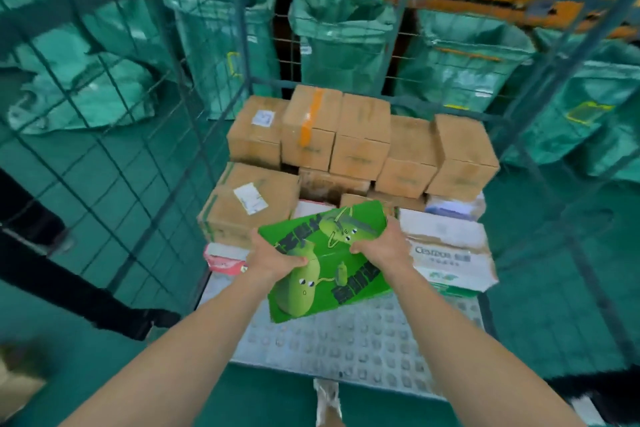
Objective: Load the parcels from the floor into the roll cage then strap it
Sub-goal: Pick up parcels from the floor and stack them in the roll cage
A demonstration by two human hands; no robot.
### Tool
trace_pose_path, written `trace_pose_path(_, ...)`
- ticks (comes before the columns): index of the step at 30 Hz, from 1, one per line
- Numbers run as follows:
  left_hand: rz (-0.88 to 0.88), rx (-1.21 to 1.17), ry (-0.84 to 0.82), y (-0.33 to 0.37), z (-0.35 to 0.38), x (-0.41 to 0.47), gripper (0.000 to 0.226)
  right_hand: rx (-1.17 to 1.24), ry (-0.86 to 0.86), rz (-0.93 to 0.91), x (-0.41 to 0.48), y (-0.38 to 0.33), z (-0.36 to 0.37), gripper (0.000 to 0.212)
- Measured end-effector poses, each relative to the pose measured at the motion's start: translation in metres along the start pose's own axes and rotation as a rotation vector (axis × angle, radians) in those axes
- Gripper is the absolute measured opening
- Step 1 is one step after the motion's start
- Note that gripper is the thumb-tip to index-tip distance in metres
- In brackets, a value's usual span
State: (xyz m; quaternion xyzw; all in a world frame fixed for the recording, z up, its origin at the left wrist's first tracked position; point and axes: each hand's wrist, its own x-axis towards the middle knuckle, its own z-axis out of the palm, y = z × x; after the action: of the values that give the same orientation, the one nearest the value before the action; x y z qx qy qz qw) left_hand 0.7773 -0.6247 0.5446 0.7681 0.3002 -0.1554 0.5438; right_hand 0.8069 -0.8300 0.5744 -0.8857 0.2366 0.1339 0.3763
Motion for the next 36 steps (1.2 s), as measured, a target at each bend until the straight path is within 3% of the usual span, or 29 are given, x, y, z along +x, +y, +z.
trace_pose_path(6, -0.239, -0.135, 0.059, 0.017, 0.032, 0.08, 0.145, -0.108, -0.169, -0.105, 0.125, -0.046, 0.028, 0.11)
trace_pose_path(11, -0.466, -0.303, 0.061, 0.033, 0.067, 0.135, 0.129, -0.174, -0.297, -0.183, 0.267, -0.048, 0.095, 0.09)
trace_pose_path(14, -0.581, -0.33, 0.015, 0.033, 0.085, 0.172, 0.107, -0.289, -0.343, -0.187, 0.263, -0.096, 0.078, 0.102)
trace_pose_path(18, -0.668, -0.392, 0.01, -0.009, 0.114, 0.241, 0.13, -0.457, -0.355, -0.236, 0.3, -0.12, 0.091, 0.091)
trace_pose_path(20, -0.711, -0.449, 0.036, -0.043, 0.13, 0.279, 0.127, -0.488, -0.372, -0.264, 0.317, -0.124, 0.106, 0.086)
trace_pose_path(26, -0.714, -0.473, 0.158, 0.035, 0.112, 0.276, 0.101, -0.557, -0.407, -0.338, 0.359, -0.138, 0.146, 0.08)
trace_pose_path(36, -0.81, -0.503, 0.137, 0.03, 0.106, 0.297, 0.091, -0.536, -0.427, -0.363, 0.375, -0.164, 0.17, 0.071)
